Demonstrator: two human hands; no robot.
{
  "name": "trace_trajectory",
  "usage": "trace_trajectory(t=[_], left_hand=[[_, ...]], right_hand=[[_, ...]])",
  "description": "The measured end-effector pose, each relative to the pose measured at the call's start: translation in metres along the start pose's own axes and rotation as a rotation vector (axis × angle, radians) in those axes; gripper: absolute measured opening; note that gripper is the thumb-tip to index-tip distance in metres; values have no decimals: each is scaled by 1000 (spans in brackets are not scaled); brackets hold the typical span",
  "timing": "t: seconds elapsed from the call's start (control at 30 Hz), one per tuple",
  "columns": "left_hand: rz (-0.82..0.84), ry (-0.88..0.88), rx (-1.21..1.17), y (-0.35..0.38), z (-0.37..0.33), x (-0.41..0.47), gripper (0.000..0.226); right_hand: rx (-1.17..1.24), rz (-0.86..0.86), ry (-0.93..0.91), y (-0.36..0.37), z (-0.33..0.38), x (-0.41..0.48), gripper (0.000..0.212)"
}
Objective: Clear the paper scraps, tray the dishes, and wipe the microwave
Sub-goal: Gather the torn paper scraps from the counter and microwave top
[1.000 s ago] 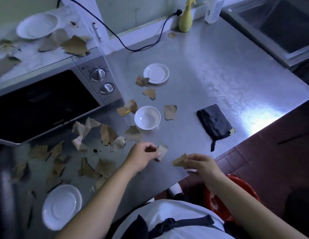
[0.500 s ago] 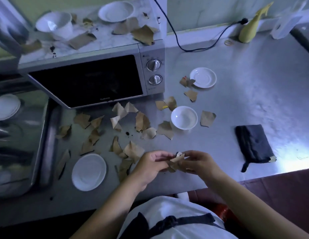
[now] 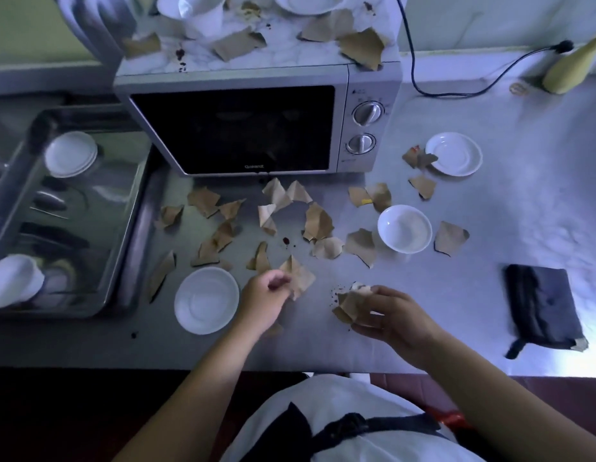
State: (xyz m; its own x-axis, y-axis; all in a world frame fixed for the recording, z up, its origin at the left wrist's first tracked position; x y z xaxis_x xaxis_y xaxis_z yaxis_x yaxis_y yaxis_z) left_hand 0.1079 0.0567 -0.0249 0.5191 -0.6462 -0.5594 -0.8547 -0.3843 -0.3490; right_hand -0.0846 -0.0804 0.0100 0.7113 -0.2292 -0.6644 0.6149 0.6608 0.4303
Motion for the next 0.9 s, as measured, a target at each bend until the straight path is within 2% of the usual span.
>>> trace_trajectory(t=[0.07,0.23,0.37,0.47,0.6,0.67,0.77,0.9], left_hand=[[-19,12,159,-10,3,14,10],[-2,25,639,-7,-4,54,45],[15,-22,778,8,-3,73,45],[-30,5,666,10,2,81,30],[8,-11,544,7,-3,83,8],[-4,23,451,3,-9,76,12],[41,53,123,-2,-27,52,16],[242,68,-372,2,-52,9,10]], right_hand=[[25,-3,-2,0,1,-1,10],[102,-21,-13,-3,1,-10,10],[120,-57,-45,-10,-1,-20,11],[124,-71,-68,-16,-3,-26,17],[157,-85,-73,-22,-7,-32,25],[165,-108,-64,-26,-8,-31,29],[174,-130,-53,-31,-9,-26,27],[187,-124,-32,-30,-11,-16,23]])
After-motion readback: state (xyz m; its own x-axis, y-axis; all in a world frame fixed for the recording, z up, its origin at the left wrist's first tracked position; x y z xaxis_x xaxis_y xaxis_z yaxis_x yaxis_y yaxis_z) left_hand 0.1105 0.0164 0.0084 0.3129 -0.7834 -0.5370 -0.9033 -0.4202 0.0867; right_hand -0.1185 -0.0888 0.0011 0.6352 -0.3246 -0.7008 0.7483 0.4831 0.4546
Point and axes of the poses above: each hand's wrist, its own x-axis towards the middle knuckle, its own y-axis out of the palm, z = x × y, the point moved 2 cm from there along x, towards the middle knuckle, and after that the axes turned 11 degrees about z, right-handed, at the moved point
